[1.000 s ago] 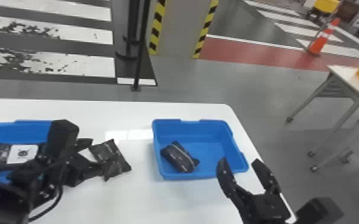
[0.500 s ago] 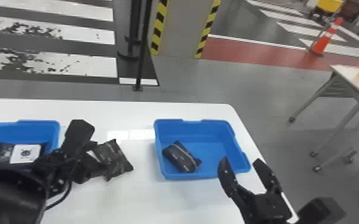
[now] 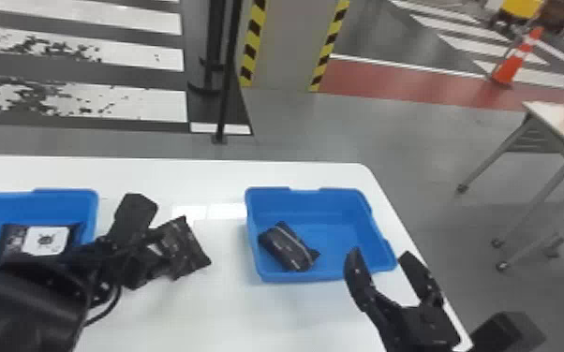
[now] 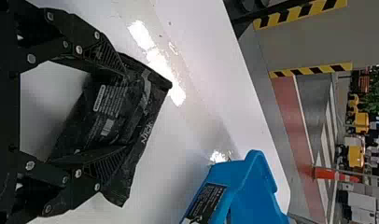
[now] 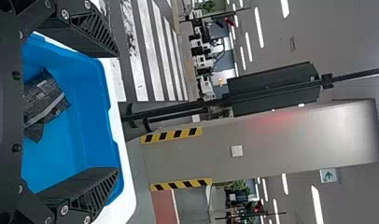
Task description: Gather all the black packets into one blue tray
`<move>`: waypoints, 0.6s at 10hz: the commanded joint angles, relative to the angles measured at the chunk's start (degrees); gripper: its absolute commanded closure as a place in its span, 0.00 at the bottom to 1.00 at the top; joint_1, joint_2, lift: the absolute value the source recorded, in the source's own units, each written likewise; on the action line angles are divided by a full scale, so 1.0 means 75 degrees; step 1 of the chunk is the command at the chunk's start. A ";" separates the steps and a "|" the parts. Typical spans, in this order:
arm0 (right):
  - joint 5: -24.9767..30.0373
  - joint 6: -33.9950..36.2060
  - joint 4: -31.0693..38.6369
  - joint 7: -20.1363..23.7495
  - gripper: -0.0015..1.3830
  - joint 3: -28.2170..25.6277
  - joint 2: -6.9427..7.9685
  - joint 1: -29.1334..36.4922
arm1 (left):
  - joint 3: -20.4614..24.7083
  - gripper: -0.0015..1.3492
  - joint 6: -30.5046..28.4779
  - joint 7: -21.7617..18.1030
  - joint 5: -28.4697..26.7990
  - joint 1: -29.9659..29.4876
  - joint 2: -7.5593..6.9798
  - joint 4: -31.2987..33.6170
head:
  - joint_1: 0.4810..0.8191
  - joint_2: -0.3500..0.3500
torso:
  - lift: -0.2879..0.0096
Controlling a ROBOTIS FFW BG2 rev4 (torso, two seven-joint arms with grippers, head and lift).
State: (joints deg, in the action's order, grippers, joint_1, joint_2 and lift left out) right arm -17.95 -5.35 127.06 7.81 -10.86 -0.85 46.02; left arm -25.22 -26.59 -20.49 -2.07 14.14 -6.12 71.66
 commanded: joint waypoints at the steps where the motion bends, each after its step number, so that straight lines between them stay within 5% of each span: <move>1: -0.0028 0.0000 -0.0001 0.0013 0.11 0.0000 -0.0003 -0.0006 | -0.0004 0.75 0.0133 0.0049 0.0032 -0.0047 0.0008 -0.0058 | 0.63 0.04 | 0.60; 2: -0.0028 0.0000 -0.0001 0.0025 0.11 0.0000 -0.0003 0.0013 | -0.0020 0.89 0.0077 0.0049 0.0047 -0.0065 0.0008 -0.0058 | 0.63 0.04 | 0.60; 6: -0.0059 0.0000 -0.0001 0.0036 0.11 0.0000 -0.0015 0.0050 | 0.0407 0.90 0.1239 -0.0080 -0.0425 -0.0422 -0.0063 0.0355 | 0.63 0.04 | 0.60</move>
State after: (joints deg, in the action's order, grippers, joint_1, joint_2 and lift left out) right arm -18.35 -5.35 127.03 8.09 -10.85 -0.94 46.33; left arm -22.97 -18.61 -21.07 -4.88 11.62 -6.55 73.02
